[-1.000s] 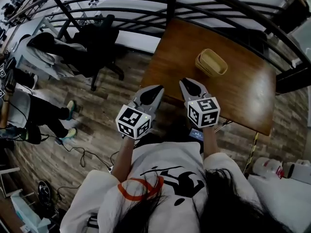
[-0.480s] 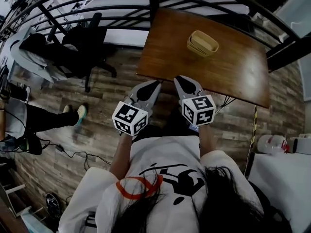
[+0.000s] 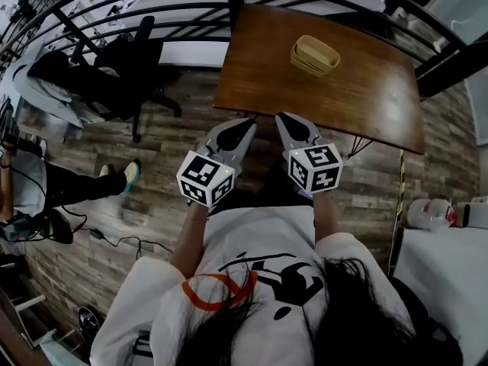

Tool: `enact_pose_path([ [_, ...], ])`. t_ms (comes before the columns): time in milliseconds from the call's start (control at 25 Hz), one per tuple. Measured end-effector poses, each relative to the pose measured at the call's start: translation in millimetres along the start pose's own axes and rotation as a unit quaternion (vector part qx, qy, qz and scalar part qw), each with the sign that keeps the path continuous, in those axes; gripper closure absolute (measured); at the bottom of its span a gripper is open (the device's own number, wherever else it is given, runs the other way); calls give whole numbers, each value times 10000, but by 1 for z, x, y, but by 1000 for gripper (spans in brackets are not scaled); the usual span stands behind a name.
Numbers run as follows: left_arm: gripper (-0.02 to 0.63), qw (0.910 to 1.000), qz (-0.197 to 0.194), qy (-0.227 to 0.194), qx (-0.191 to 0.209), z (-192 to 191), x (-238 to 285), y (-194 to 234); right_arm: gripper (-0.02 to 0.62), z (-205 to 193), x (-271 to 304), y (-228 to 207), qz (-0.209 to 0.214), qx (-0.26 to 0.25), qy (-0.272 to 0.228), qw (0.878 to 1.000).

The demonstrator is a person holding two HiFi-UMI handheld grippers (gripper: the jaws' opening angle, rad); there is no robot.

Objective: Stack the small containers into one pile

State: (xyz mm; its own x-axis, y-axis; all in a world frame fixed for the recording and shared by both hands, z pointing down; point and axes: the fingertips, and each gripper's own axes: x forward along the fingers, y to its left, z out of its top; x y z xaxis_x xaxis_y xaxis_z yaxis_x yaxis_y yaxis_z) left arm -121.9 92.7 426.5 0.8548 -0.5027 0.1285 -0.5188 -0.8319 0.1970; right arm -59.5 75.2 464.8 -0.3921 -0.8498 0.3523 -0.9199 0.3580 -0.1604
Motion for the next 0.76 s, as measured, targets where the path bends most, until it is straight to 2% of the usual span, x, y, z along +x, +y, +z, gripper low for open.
enact_pose_path([
  [760, 606, 9998, -114, -119, 128, 14, 2, -12, 574, 9, -8, 5, -7, -110, -44, 9999],
])
